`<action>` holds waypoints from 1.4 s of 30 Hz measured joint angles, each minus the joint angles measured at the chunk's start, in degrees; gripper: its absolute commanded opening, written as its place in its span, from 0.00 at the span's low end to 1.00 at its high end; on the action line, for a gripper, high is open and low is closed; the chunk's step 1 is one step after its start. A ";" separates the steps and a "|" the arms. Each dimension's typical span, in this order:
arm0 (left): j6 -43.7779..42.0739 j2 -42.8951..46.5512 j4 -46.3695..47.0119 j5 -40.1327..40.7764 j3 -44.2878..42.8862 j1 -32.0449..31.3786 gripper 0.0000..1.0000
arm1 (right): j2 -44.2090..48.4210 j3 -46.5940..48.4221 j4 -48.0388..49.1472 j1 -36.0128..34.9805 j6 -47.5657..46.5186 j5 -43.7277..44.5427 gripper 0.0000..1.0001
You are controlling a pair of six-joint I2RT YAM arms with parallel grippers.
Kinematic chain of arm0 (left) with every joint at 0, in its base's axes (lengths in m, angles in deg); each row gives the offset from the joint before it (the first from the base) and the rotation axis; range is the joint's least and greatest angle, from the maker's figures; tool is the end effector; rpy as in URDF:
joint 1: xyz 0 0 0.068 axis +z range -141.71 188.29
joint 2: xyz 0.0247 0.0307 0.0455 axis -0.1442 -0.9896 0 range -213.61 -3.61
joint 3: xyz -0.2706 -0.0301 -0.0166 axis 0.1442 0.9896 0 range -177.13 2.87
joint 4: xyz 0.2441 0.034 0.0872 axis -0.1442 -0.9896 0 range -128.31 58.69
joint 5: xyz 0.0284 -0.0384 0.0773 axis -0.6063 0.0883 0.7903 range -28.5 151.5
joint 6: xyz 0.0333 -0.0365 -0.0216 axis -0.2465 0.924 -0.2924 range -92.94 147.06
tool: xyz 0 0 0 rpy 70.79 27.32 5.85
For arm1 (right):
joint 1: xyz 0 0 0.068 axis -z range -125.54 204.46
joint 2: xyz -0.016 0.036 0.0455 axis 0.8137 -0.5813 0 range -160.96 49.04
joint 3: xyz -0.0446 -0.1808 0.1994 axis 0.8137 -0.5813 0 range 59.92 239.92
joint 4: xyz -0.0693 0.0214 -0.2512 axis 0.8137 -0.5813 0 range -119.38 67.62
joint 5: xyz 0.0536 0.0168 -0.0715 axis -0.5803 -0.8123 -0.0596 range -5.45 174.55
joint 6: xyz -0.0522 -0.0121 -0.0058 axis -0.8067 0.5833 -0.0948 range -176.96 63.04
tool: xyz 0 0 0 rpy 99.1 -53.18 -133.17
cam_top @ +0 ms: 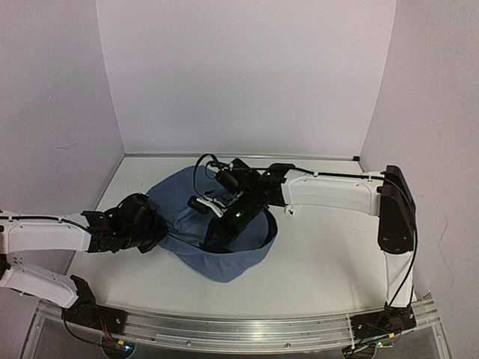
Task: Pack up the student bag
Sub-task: Zip the student bag at the center of the board.
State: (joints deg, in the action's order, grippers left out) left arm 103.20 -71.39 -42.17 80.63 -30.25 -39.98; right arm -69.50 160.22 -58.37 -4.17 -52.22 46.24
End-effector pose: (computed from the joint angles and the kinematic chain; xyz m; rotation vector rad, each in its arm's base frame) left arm 0.1626 -0.1647 0.1911 -0.7419 2.2997 -0.6827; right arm 0.2191 0.4020 0.2430 -1.4846 2.2567 1.2483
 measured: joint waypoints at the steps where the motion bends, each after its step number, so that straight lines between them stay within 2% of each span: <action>1: -0.34 1.02 -0.04 -0.55 0.54 1.68 0.00 | 0.59 -0.89 0.22 0.05 -0.14 0.02 0.00; 9: -8.21 4.20 -0.04 -7.87 0.85 15.27 0.00 | 5.81 -7.86 2.55 1.67 -1.12 0.40 0.00; 17: -17.25 -6.28 3.26 -24.23 -3.75 26.82 0.00 | 8.75 -13.26 7.84 2.89 -2.73 1.71 0.00; 19: -19.22 -8.73 3.74 -27.52 -4.99 28.54 0.05 | 8.86 -13.24 8.60 2.89 -2.98 1.86 0.00; 21: -22.04 -10.21 3.92 -30.11 -6.35 29.47 0.25 | 8.84 -12.63 8.44 2.91 -3.06 1.94 0.00; 23: -25.45 -10.30 4.29 -30.93 -6.96 29.54 0.52 | 8.51 -10.90 6.82 2.95 -2.94 1.75 0.00; 25: -28.79 -8.70 4.99 -28.88 -6.96 28.36 0.73 | 7.38 -7.59 4.60 2.95 -2.42 0.92 0.00; 27: -32.34 -5.50 4.63 -27.16 -6.90 25.87 0.82 | 5.92 -4.77 3.28 2.98 -1.66 0.21 0.00; 30: -37.71 1.75 4.29 -28.09 -6.39 21.93 0.85 | 4.12 -2.77 2.28 3.43 -0.28 -0.89 0.00; 36: -48.33 15.12 3.32 -34.71 -2.36 20.66 0.86 | 2.84 -2.75 1.32 6.15 3.10 -3.14 0.00; 39: -52.71 18.62 3.56 -37.55 -0.37 18.10 0.83 | 2.84 -3.47 2.17 7.44 5.62 -4.24 0.00; 42: -56.67 17.86 3.77 -37.09 -0.29 13.46 0.81 | 2.84 -5.07 3.26 8.26 8.16 -5.60 0.00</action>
State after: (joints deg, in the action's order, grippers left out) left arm 46.53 -53.54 -38.41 43.54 -30.54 -26.52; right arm -66.66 155.14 -55.12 4.08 -44.06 40.64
